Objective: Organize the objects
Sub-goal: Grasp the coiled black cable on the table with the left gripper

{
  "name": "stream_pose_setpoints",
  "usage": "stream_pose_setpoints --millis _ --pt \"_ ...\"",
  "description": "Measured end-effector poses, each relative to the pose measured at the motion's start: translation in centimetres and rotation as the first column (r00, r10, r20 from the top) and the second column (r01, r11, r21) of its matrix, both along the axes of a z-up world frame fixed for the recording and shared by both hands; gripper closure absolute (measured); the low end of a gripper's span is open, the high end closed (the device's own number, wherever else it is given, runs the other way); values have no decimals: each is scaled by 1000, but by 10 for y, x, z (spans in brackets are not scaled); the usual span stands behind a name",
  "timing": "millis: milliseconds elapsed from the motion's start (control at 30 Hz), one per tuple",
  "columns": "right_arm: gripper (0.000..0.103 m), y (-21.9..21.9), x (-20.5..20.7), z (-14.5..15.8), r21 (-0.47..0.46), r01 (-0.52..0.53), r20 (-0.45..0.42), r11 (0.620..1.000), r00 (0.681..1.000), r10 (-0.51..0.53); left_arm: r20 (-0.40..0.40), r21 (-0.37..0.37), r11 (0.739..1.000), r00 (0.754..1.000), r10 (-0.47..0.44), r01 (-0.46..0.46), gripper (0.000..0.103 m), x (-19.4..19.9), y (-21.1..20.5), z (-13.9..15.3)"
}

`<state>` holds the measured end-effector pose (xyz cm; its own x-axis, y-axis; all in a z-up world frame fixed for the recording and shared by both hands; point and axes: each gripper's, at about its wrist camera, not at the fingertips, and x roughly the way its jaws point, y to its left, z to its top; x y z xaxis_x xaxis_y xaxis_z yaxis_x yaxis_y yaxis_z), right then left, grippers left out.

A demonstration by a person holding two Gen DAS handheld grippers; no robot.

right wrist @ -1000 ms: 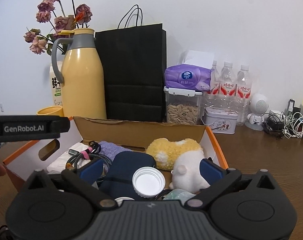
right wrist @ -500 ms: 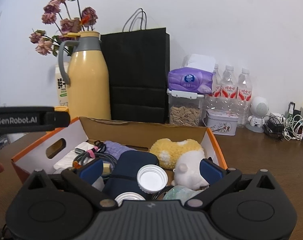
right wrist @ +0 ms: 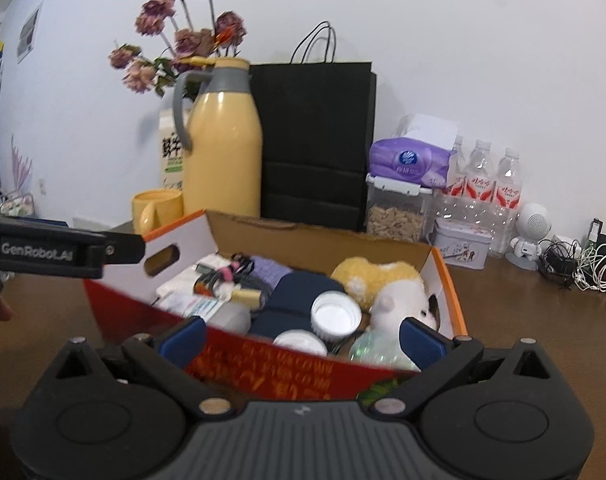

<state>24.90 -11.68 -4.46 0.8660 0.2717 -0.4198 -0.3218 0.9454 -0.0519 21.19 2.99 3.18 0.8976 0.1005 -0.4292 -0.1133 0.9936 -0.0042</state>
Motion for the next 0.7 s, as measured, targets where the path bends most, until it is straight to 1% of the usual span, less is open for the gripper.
stream_pose_setpoints --millis 67,233,400,500,700 --pt "0 1 -7 -4 -11 -10 -13 1000 1000 10 -33 11 1000 999 7 -7 0 -8 5 -5" --pt "0 1 -22 -17 -32 -34 -48 999 998 32 -105 7 1000 994 17 -17 0 -30 20 -19" --pt "0 -1 -33 -27 -41 -35 -80 999 996 31 -195 -6 1000 981 21 -22 0 -46 29 -32" --pt "0 -2 -37 -30 -41 -28 -85 999 996 25 -234 -22 1000 972 -1 -4 0 -56 29 -40" --pt "0 -5 -36 -37 -34 -6 -100 999 995 3 -300 -2 1000 954 -29 30 0 -59 16 -56"
